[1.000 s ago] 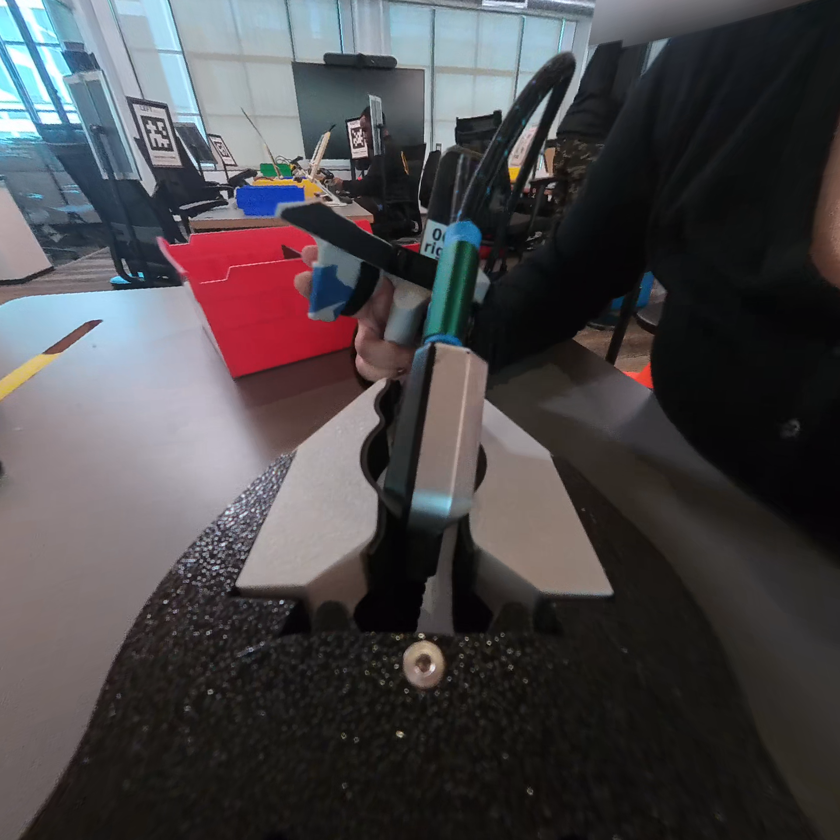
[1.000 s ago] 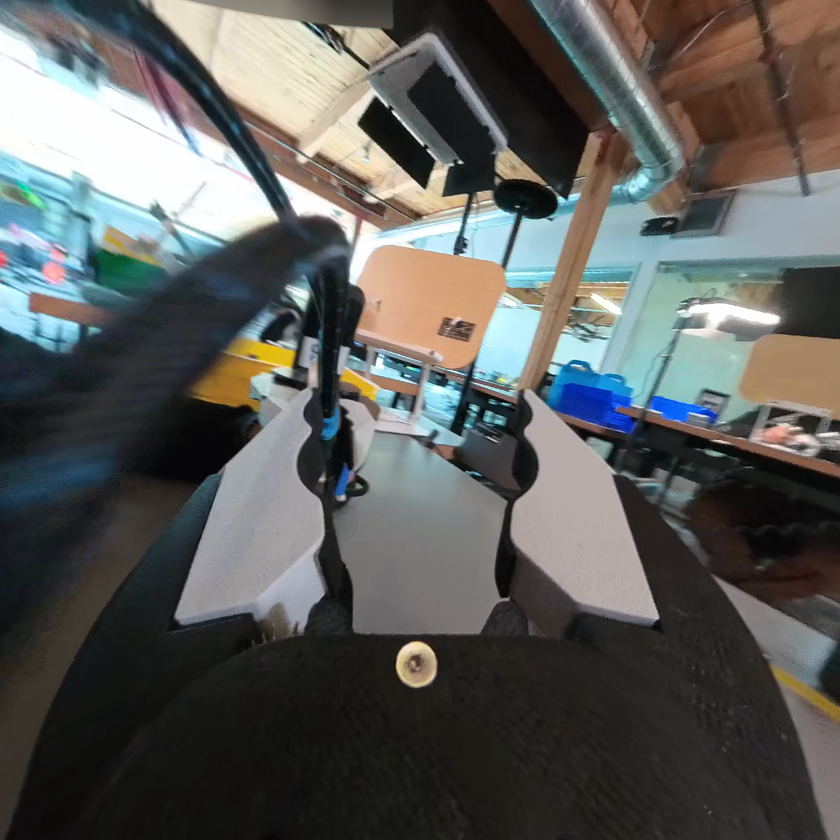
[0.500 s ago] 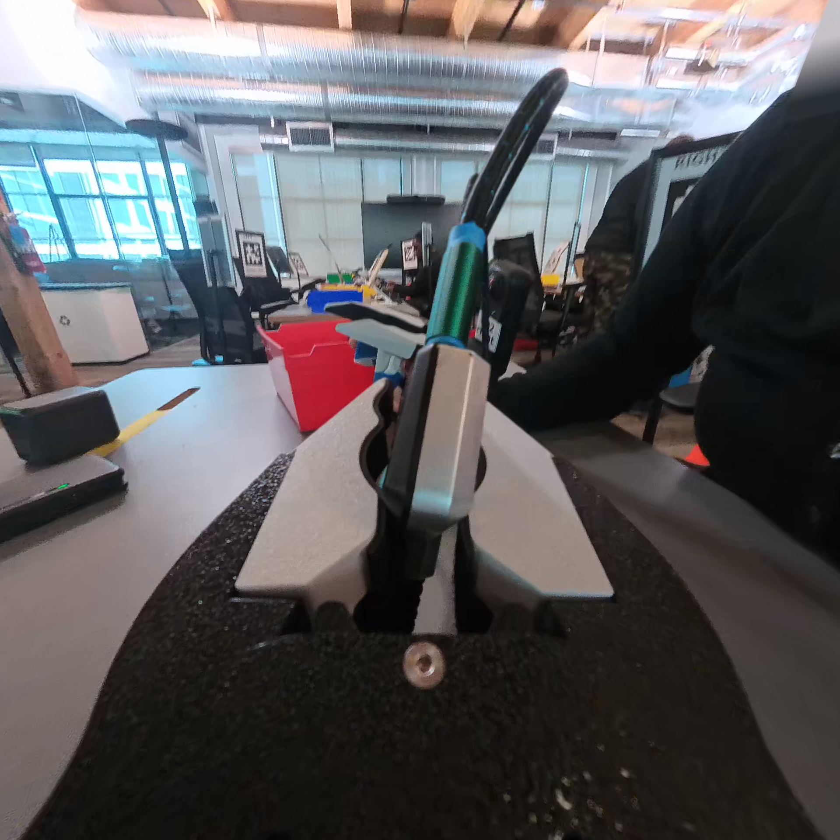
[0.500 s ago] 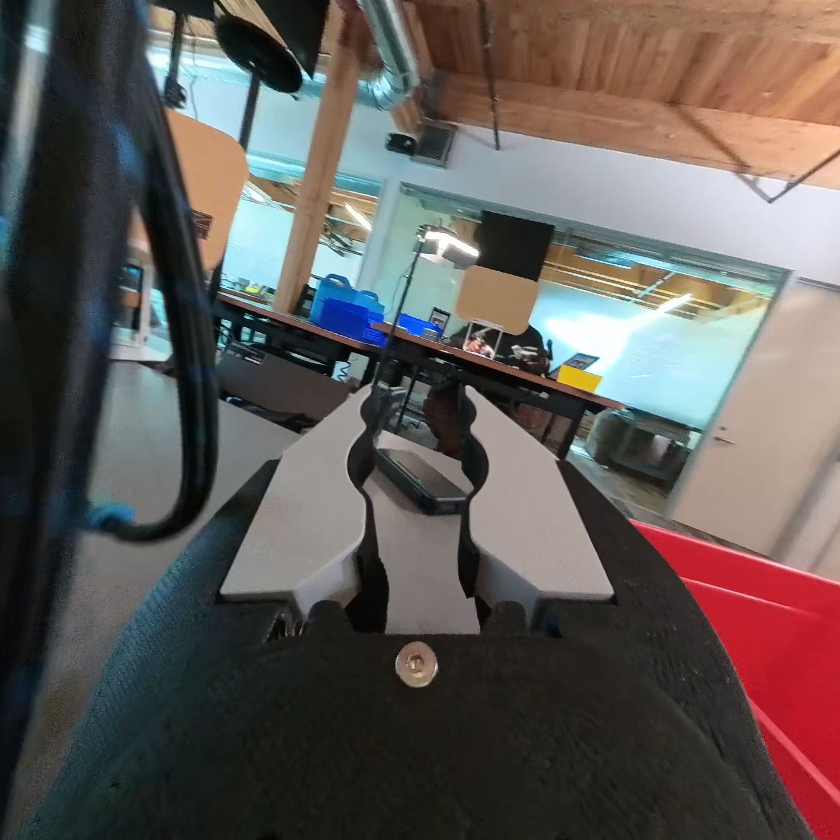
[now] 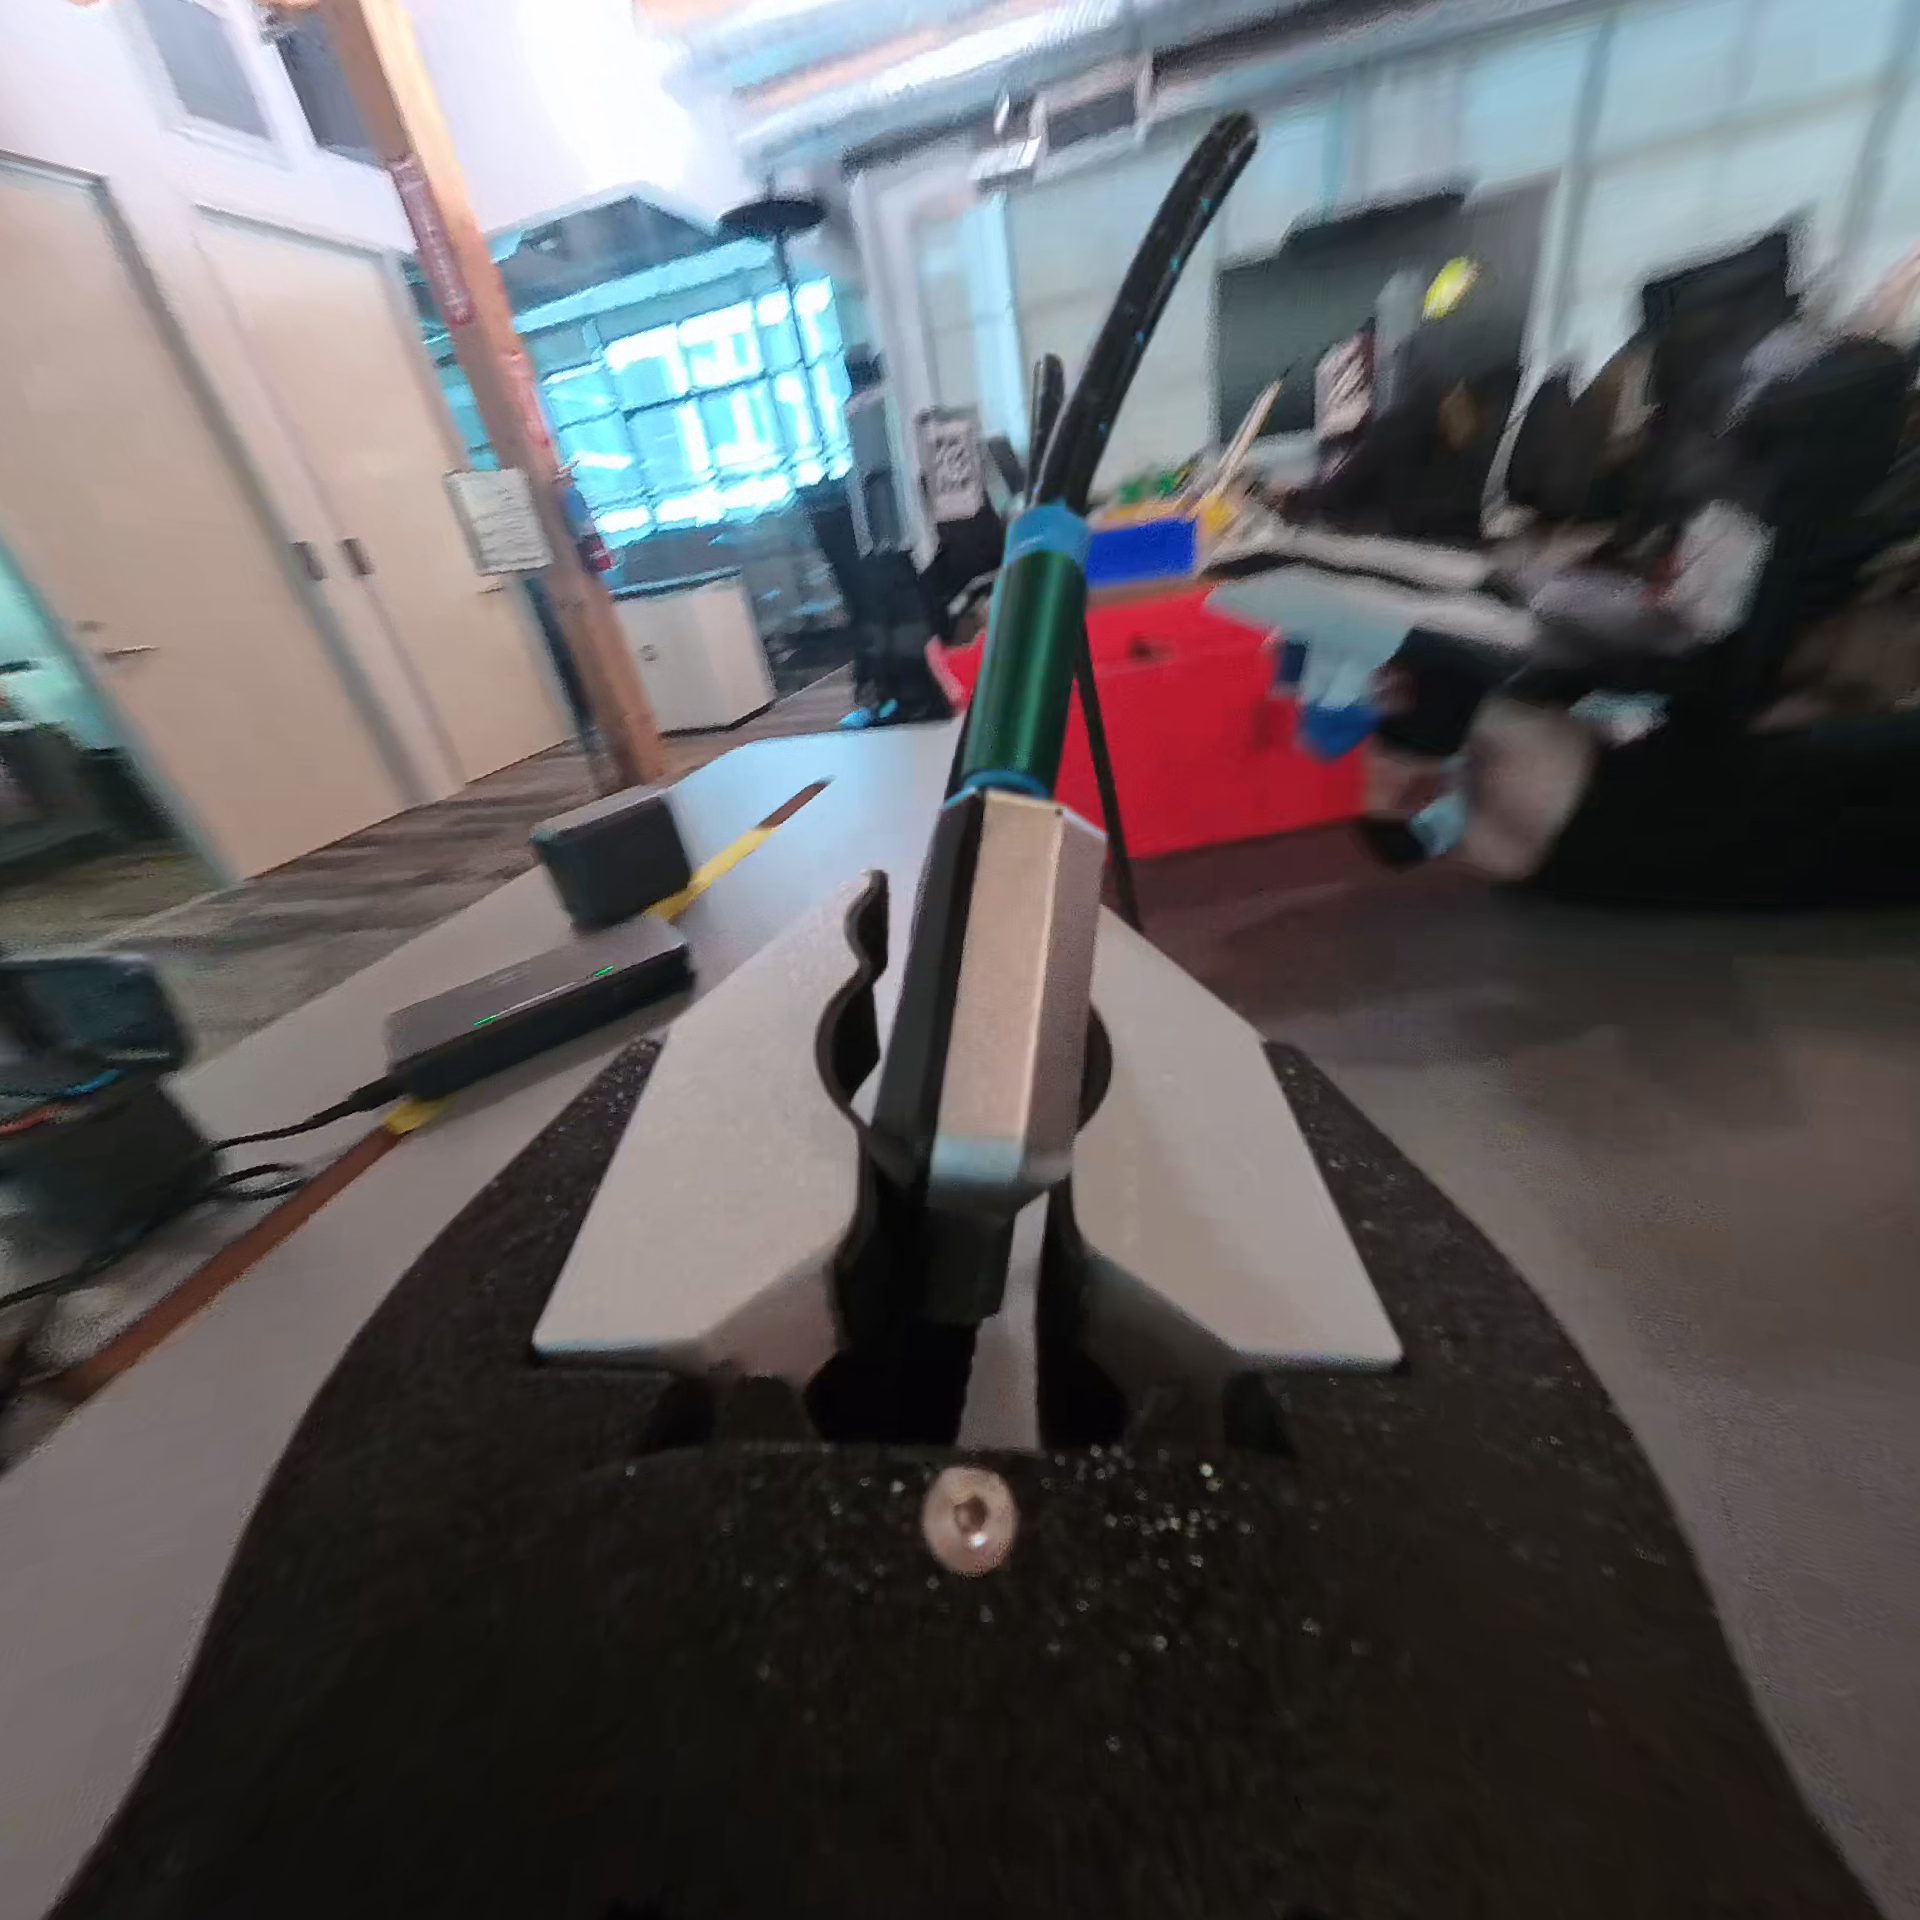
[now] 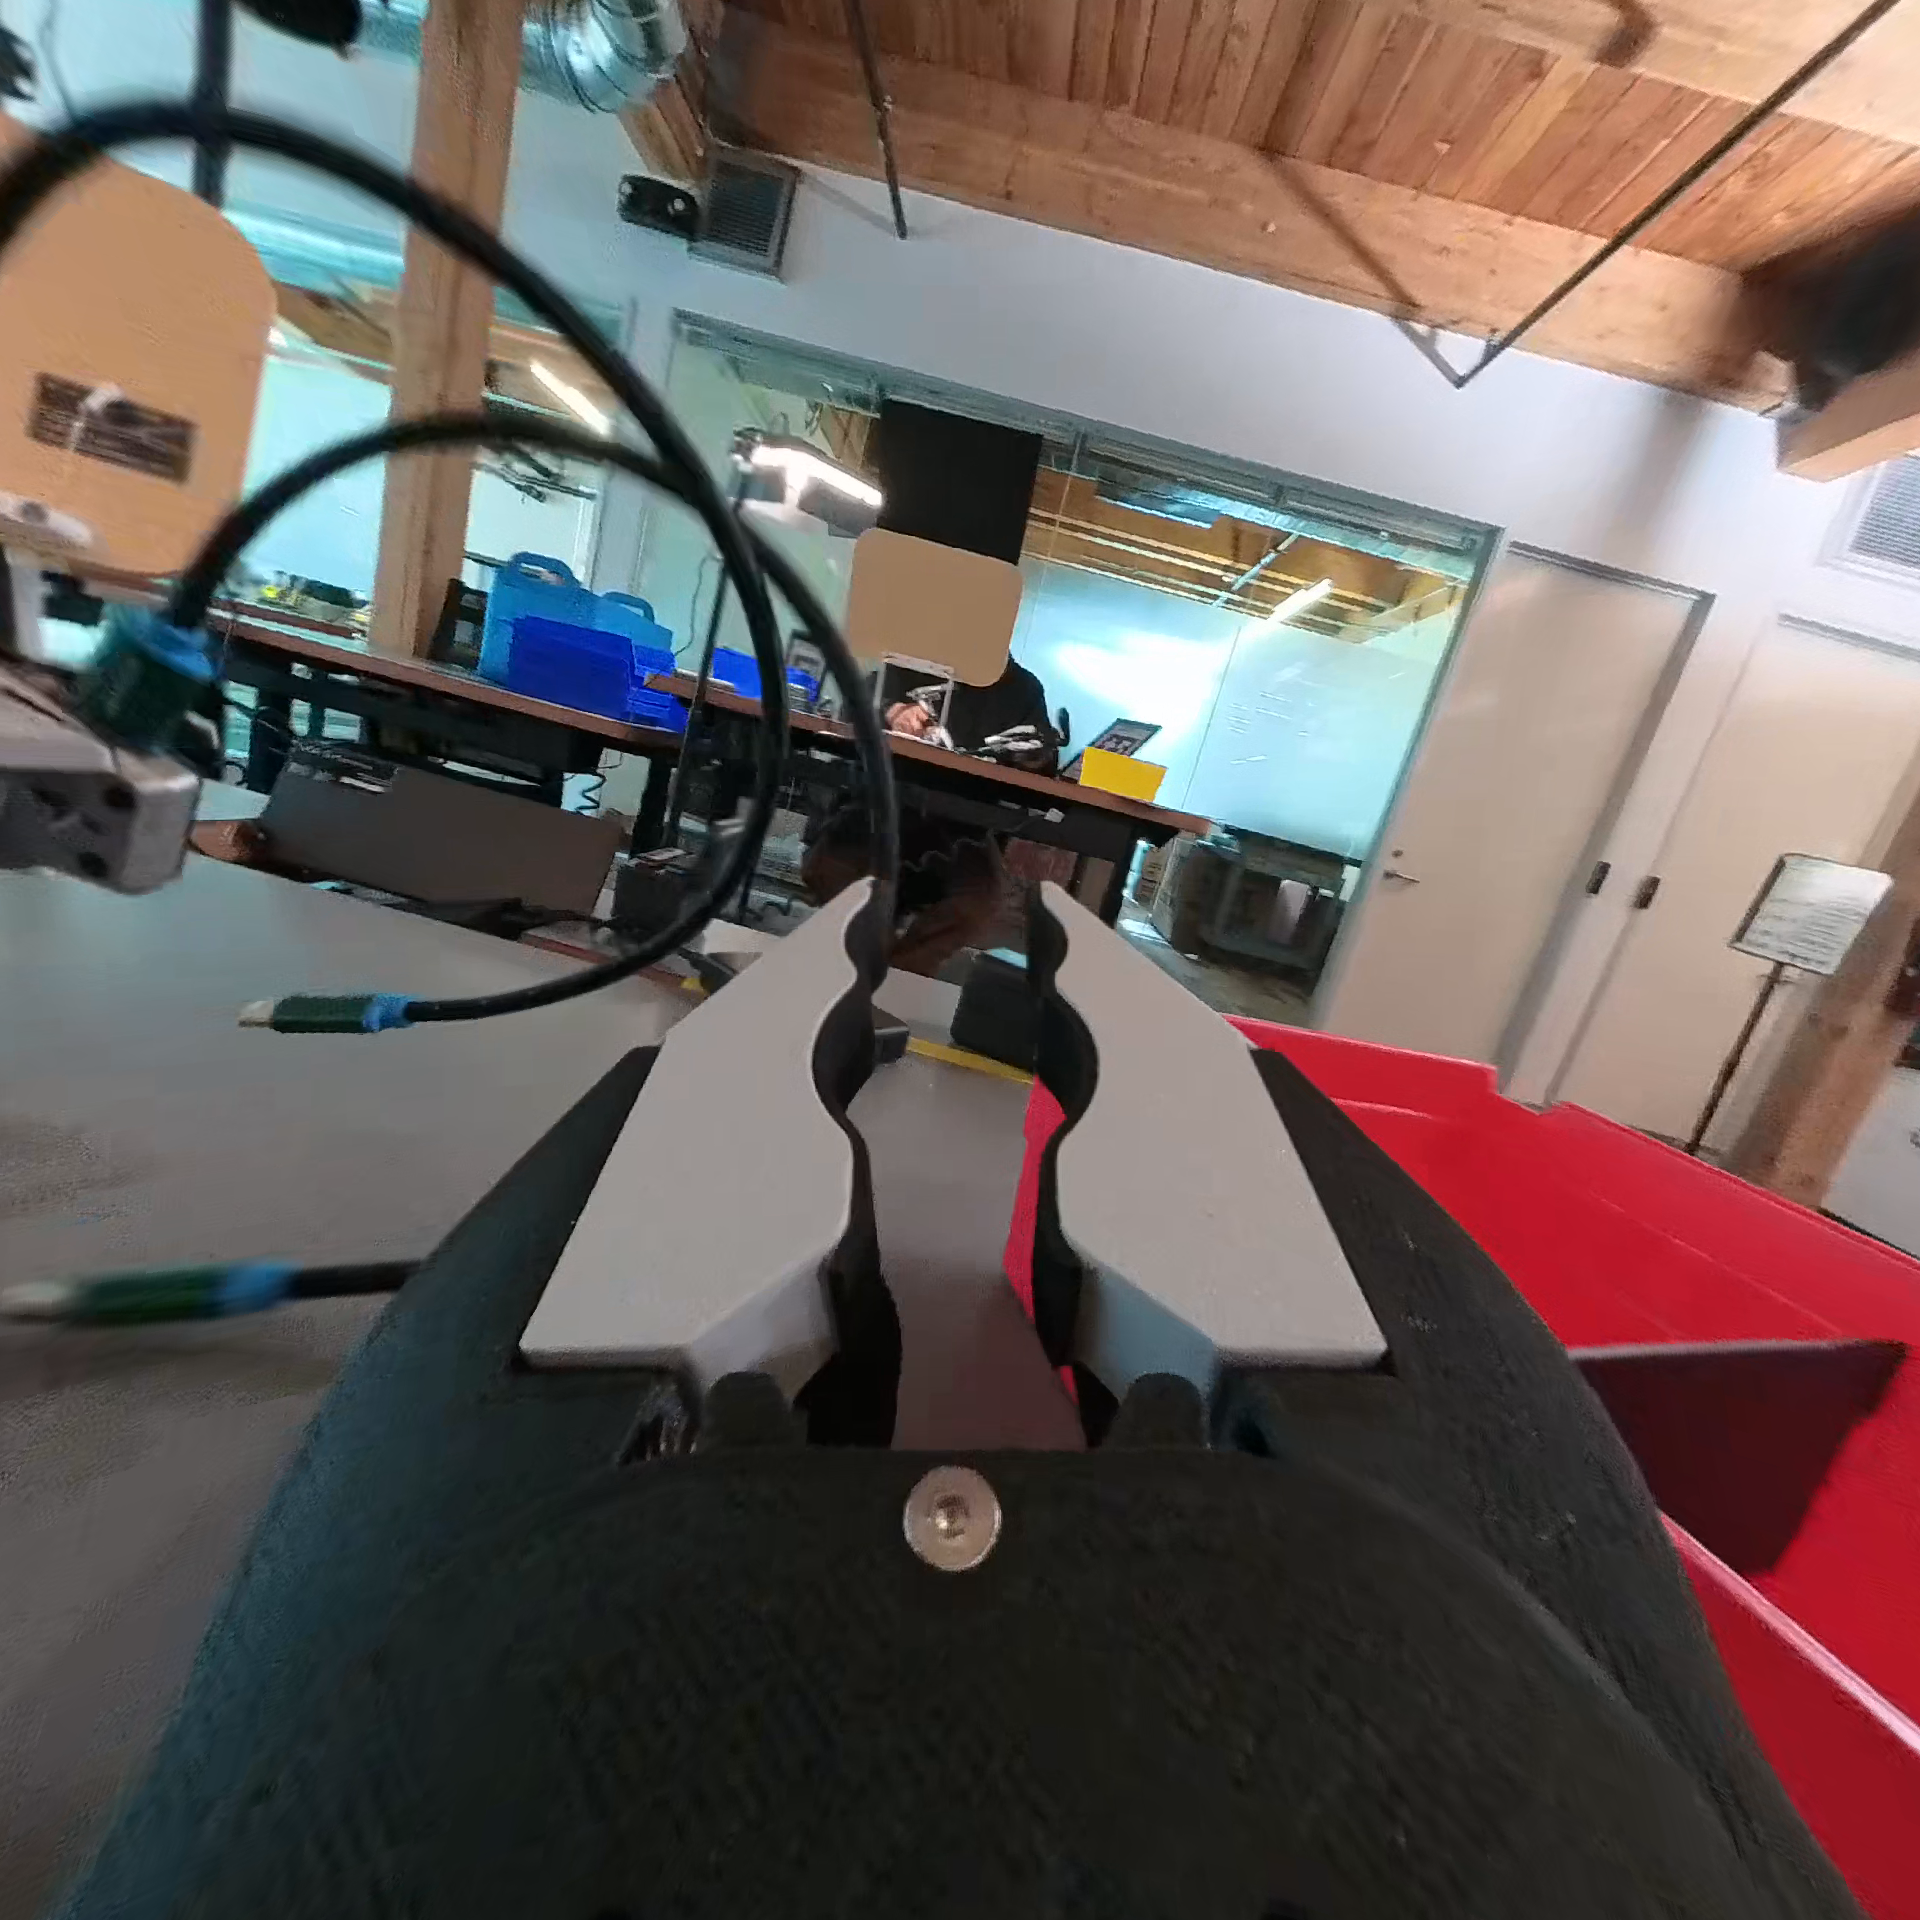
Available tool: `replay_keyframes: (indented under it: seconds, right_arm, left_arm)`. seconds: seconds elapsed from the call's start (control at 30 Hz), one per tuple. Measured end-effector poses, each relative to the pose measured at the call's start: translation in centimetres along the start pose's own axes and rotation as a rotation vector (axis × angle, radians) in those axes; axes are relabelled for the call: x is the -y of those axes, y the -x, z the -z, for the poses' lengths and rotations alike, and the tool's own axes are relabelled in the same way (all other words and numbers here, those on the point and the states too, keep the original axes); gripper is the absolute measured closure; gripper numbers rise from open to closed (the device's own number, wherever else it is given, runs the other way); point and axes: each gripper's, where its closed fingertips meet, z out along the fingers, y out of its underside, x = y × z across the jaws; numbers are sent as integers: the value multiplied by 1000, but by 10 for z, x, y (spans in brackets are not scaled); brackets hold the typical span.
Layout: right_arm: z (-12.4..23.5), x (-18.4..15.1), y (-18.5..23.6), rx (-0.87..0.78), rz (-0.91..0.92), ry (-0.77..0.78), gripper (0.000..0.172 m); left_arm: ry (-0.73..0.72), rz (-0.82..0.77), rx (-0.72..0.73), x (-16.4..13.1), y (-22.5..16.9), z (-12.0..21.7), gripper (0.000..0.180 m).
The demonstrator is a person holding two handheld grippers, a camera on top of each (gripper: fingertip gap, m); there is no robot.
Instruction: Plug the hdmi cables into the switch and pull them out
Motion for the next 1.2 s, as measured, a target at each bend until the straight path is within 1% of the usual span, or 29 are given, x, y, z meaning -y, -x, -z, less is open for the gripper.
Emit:
replay_keyframes:
  seconds: [0.07, 0.13, 0.3, 0.37, 0.4, 0.43, 0.47, 0.5, 0.57, 0.63, 0.7, 0.8, 0.83, 0.93, 0.97, 1.0, 1.07, 1.2]
  right_arm:
    - [8, 3, 0, -9, 12, 0, 147]
    - [12, 9, 8, 17, 47, -21, 146]
    - [12, 11, 53, 163, 227, -36, 143]
    - [12, 9, 71, 219, 298, -42, 141]
    - [12, 7, 78, 242, 335, -41, 141]
    - [11, 5, 83, 260, 365, -37, 141]
    - [11, 2, 86, 272, 387, -32, 140]
    - [11, 1, 88, 278, 400, -27, 140]
    - [12, -1, 87, 273, 414, -17, 139]
    - [12, -1, 82, 257, 405, -11, 139]
    - [12, -2, 78, 247, 383, -3, 138]
    - [12, -3, 79, 256, 378, 1, 134]
    - [12, -3, 81, 266, 380, 3, 132]
    - [15, -9, 91, 315, 383, 33, 125]
    - [15, -13, 95, 336, 378, 57, 122]
    - [16, -15, 98, 351, 369, 75, 117]
    - [18, -15, 104, 373, 342, 92, 115]
    - [22, -18, 120, 417, 332, 125, 113]
  left_arm:
    - [122, -131, 76, -16, 2, -7, 153]
    - [220, -254, 121, -30, 2, -13, 153]
    - [423, -497, 138, -60, -5, -20, 152]
    - [502, -618, 225, -64, 3, -20, 147]
    - [543, -675, 262, -66, 5, -20, 142]
    - [551, -707, 281, -65, 2, -23, 134]
    - [524, -700, 292, -59, -4, -26, 130]
    - [492, -657, 303, -54, -11, -29, 123]
    - [493, -590, 350, -50, -19, -28, 103]
    - [453, -611, 405, -38, -27, -22, 90]
    - [427, -617, 435, -30, -35, -12, 90]
    - [344, -549, 449, -17, -46, 3, 85]
    - [280, -511, 453, -9, -49, 8, 85]
    - [-1, -378, 347, 25, -67, 20, 85]
    - [-54, -346, 348, 32, -66, 26, 84]
    - [-80, -313, 359, 35, -61, 32, 85]
    - [-100, -248, 381, 36, -52, 43, 86]
    - [-122, -216, 402, 39, -46, 58, 95]
